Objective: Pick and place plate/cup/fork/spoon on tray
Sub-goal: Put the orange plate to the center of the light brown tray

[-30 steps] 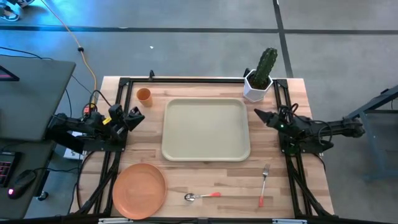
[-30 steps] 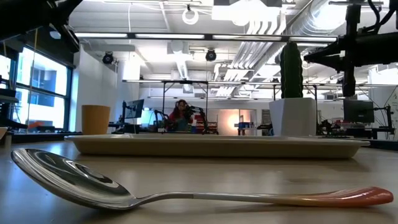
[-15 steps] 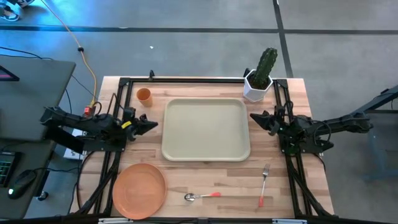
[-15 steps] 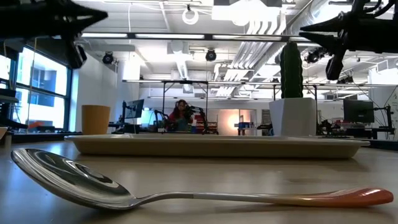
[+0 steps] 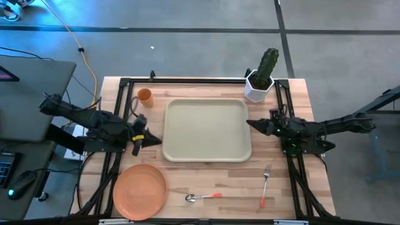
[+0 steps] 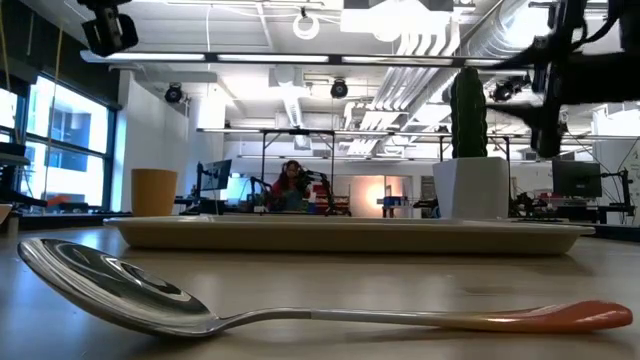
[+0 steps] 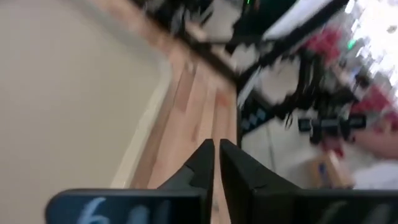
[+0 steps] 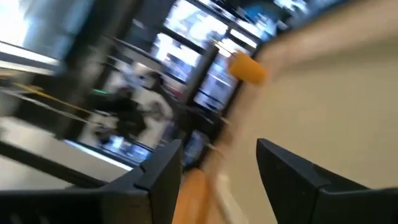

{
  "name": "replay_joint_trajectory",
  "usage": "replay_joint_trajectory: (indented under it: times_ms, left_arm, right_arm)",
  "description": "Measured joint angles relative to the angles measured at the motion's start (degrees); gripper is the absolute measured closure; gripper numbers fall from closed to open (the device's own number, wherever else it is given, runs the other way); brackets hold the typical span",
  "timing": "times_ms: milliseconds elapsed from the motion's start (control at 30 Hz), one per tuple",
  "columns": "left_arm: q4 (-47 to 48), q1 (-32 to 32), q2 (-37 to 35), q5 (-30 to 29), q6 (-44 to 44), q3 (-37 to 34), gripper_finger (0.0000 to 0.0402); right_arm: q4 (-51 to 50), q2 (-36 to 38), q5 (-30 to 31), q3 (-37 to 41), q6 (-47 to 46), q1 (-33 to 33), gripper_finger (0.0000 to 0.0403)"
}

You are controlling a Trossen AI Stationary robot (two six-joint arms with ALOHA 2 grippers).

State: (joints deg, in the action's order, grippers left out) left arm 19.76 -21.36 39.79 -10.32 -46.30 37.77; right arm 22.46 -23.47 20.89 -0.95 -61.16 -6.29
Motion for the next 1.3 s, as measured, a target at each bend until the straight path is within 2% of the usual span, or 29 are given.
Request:
replay_joint_trajectory:
  times_ms: [133,267,400,533,700,867,967,1067,1300]
  left_arm:
    - [5.66,-0.89,4.53,2.06,-0.11,2.89,0.0337]
    - [10.09,-0.81,7.74,4.89,-0.1,4.86,0.0287]
    - [12.91,-0.59,10.04,6.6,-0.09,5.1,0.0247]
    - [14.57,1.62,12.28,8.24,1.97,5.1,0.0225]
    - [9.97,5.84,17.03,6.77,6.63,5.12,0.0218]
    - [5.95,7.12,21.46,10.3,8.91,5.13,0.0218]
    - [8.21,6.73,22.09,12.85,8.91,5.12,0.0218]
    - [12.4,6.24,21.82,14.62,9.0,5.12,0.0218]
    - [19.61,6.26,22.3,15.58,10.17,5.14,0.0218]
  right_arm:
    - [-3.26,-3.04,0.06,-0.59,-1.84,-1.26,0.0203]
    - [-2.99,-7.06,-0.17,-4.46,-0.86,-1.74,0.0203]
    - [-4.28,-12.1,-2.49,-11.32,4.99,-1.74,0.0203]
    - [-6.8,-18.05,-2.56,-19.3,12.2,-1.74,0.0203]
    - [-6.31,-25.77,-1.58,-27.01,16.02,-1.74,0.0203]
    - [-6.57,-32.57,-2.93,-33.53,18.68,-1.65,0.0203]
    - [-7.98,-35.54,-3.27,-38.32,20.76,-0.92,0.0203]
    - [-14.49,-37.99,-4.76,-43.64,22.56,0.21,0.0203]
    - [-37.52,-46.28,-4.94,-55.25,24.0,0.3,0.0203]
